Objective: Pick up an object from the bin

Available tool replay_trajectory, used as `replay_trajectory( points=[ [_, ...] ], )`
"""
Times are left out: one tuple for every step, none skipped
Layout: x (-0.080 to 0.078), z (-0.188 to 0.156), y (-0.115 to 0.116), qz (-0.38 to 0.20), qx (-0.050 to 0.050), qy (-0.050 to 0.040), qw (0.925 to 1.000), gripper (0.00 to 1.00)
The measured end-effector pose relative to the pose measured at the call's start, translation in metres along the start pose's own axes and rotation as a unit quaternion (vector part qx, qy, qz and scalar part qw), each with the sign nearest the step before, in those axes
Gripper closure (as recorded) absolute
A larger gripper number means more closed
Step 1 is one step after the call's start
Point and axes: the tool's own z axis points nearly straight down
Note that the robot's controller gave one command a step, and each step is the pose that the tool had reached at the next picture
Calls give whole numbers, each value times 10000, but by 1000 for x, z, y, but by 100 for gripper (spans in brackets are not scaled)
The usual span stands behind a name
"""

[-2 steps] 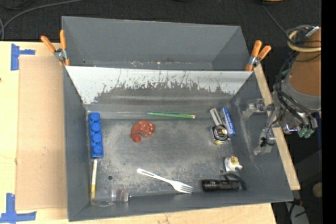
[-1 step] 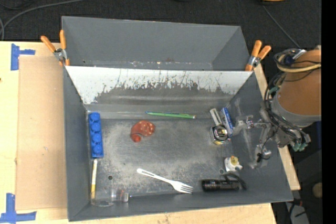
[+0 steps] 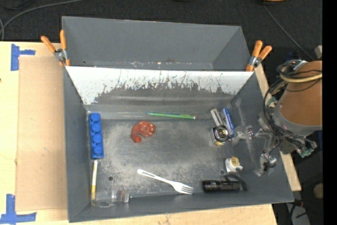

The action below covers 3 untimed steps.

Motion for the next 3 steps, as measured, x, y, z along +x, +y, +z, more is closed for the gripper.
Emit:
replay_trajectory(
  points=[
    [11, 22, 11, -1384, -29, 23, 9904, 0],
    [14, 51, 6, 787, -24, 20, 9969, 0],
    [10, 84, 6, -93, 2, -31, 10000, 100]
  ],
)
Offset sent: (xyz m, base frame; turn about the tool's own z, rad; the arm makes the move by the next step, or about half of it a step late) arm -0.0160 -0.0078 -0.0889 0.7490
